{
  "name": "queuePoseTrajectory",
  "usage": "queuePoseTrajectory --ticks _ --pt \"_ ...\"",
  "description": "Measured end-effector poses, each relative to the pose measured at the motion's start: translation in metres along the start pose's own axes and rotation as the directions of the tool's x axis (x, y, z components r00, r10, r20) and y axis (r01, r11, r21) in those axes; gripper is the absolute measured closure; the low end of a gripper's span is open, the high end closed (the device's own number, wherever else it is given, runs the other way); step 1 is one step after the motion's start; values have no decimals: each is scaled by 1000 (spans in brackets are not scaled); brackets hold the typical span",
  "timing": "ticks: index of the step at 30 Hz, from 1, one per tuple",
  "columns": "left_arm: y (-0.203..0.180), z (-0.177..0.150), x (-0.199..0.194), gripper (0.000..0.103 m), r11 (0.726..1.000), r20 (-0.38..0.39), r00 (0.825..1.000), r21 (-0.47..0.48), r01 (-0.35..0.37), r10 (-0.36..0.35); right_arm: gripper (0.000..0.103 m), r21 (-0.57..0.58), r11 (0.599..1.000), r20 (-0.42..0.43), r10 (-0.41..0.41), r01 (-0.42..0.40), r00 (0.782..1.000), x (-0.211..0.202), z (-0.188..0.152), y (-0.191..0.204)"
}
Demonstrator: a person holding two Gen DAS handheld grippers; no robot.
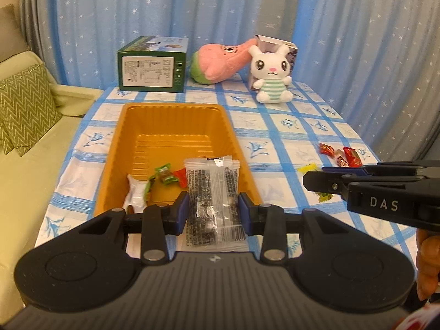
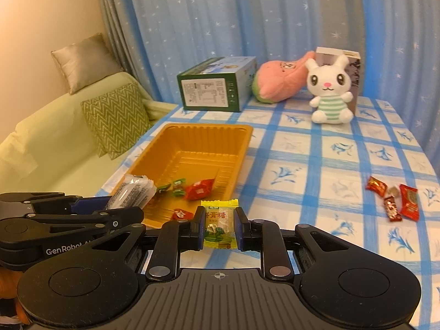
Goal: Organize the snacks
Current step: 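Carry the seaweed packet and yellow candy over the orange tray and open both grippers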
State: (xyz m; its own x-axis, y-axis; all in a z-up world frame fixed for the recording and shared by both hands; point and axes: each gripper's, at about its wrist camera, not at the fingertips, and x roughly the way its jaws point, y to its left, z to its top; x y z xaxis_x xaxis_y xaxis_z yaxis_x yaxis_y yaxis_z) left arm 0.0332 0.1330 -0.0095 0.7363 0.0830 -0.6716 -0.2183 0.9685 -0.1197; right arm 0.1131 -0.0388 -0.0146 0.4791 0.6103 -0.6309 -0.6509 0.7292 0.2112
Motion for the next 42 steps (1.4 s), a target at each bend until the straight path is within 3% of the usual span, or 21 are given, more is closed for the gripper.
queuePoseTrajectory --ticks 16,30,32,42 --pt "62 17 31 69 996 -24 999 -81 -45 43 81 13 1000 -24 14 -14 1000 57 19 15" --pt "73 26 78 67 997 -48 999 -78 -16 12 81 53 999 -30 8 -7 1000 84 29 8" --pt "72 26 80 61 997 -38 999 -76 -19 16 81 59 998 -33 8 -6 999 86 29 7" --pt "79 22 59 61 994 -18 999 -100 -39 38 81 64 998 -44 13 -10 999 88 27 9"
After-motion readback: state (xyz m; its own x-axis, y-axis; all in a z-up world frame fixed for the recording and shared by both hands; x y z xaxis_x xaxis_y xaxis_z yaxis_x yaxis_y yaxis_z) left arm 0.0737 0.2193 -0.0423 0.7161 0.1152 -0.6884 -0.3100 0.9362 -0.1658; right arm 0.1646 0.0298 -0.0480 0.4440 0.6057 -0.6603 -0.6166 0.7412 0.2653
